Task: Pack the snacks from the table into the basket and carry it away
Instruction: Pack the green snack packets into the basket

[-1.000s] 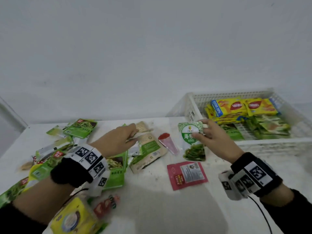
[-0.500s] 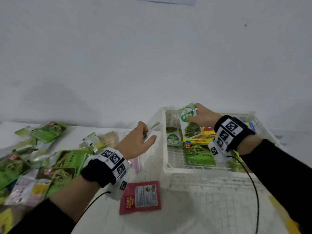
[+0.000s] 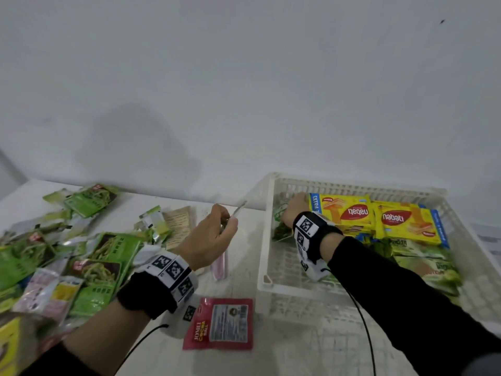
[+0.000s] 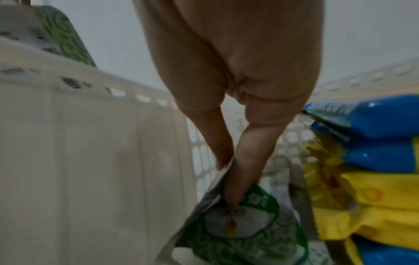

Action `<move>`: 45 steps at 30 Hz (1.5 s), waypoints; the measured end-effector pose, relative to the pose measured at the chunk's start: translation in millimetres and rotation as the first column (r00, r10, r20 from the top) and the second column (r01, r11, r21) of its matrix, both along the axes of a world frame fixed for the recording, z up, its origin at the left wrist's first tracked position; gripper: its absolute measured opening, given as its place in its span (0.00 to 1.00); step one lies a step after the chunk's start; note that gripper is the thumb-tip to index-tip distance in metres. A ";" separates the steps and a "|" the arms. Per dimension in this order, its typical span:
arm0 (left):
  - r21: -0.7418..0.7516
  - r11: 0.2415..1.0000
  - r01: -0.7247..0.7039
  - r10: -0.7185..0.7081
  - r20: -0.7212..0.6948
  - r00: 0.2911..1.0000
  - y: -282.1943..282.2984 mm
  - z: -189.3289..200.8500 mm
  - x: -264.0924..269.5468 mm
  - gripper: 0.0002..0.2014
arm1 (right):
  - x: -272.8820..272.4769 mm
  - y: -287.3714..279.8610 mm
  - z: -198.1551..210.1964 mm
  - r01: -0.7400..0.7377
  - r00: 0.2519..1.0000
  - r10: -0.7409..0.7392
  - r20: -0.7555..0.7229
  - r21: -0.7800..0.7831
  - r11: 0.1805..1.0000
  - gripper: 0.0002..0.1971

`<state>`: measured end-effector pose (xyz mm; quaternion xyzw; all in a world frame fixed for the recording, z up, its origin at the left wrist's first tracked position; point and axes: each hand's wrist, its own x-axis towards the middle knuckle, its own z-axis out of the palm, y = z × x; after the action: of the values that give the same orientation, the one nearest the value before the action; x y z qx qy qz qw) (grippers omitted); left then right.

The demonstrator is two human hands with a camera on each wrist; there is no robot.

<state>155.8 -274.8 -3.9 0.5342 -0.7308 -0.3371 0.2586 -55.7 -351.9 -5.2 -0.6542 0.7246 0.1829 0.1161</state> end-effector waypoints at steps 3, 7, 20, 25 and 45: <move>0.005 1.000 0.022 -0.023 0.028 0.999 -4.2 -1.1 -4.7 0.16 | 1.0 5.6 7.9 0.031 0.996 -0.027 0.086 -0.045 0.999 0.16; -0.053 0.998 0.038 -0.034 0.059 0.998 -14.5 19.3 -20.0 0.20 | -20.2 20.3 42.1 0.121 0.948 -0.076 0.309 -0.130 0.984 0.12; -0.168 0.973 0.160 -0.086 0.379 0.922 -47.4 122.4 -161.4 0.40 | -133.9 166.3 58.7 -0.007 0.837 0.070 0.543 -0.119 0.993 0.15; -0.023 0.999 0.041 -0.030 0.351 0.936 -51.2 65.9 -192.1 0.46 | -150.7 211.0 33.6 0.011 0.712 0.144 0.687 -0.216 0.976 0.14; 0.175 0.979 -0.108 -0.030 0.638 0.770 -89.2 -15.8 -196.3 0.20 | -175.5 226.2 -2.2 0.070 0.619 0.229 0.751 -0.343 0.937 0.17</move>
<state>-40.5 -363.9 -19.6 0.6552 -0.7258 -0.2028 -0.0529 -231.2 -125.7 -7.4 -0.7098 0.5914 -0.2418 0.2964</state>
